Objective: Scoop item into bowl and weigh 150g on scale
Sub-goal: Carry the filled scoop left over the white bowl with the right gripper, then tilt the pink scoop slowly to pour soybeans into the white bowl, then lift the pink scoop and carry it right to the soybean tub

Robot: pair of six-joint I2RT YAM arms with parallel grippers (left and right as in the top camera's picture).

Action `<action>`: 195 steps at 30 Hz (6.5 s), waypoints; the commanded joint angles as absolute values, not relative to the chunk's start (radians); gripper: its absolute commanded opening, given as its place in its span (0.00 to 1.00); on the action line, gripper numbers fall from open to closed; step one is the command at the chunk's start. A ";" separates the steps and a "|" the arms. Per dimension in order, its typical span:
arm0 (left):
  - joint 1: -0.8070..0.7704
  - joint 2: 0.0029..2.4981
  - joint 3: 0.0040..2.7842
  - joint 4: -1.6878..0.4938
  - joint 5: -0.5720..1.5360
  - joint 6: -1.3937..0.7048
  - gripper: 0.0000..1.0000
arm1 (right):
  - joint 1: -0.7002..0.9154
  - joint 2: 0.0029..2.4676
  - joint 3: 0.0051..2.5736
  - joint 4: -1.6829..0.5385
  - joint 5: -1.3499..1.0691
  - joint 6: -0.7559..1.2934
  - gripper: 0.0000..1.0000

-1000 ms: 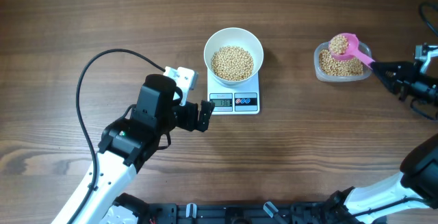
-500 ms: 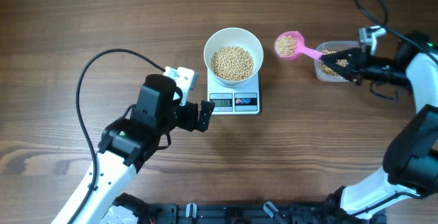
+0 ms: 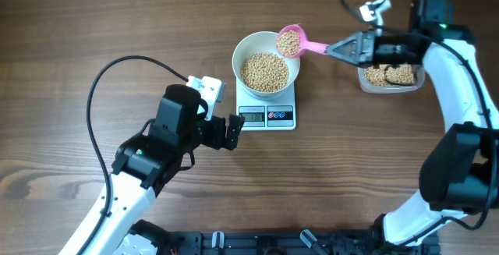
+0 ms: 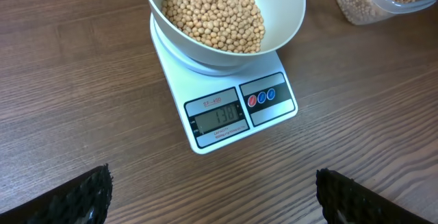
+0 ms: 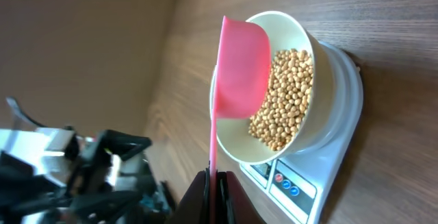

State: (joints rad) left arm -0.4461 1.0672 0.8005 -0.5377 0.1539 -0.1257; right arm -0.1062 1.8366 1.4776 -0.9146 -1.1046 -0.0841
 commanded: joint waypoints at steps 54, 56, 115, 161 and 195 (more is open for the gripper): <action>-0.447 1.055 0.797 -0.535 0.159 -0.113 1.00 | 0.202 1.724 1.520 -0.798 -0.603 -0.195 0.04; -0.447 1.055 0.797 -0.535 0.158 -0.113 1.00 | 0.187 1.724 1.520 -0.802 -0.627 -0.173 0.04; -0.447 1.055 0.797 -0.535 0.158 -0.113 1.00 | 0.160 1.724 1.518 -0.824 -0.629 -0.469 0.04; -0.447 1.055 0.797 -0.535 0.158 -0.113 1.00 | 0.165 1.724 1.518 -0.761 -0.694 -0.084 0.04; -0.447 1.055 0.797 -0.535 0.158 -0.113 1.00 | -0.702 1.724 1.518 -1.051 -0.939 0.017 0.04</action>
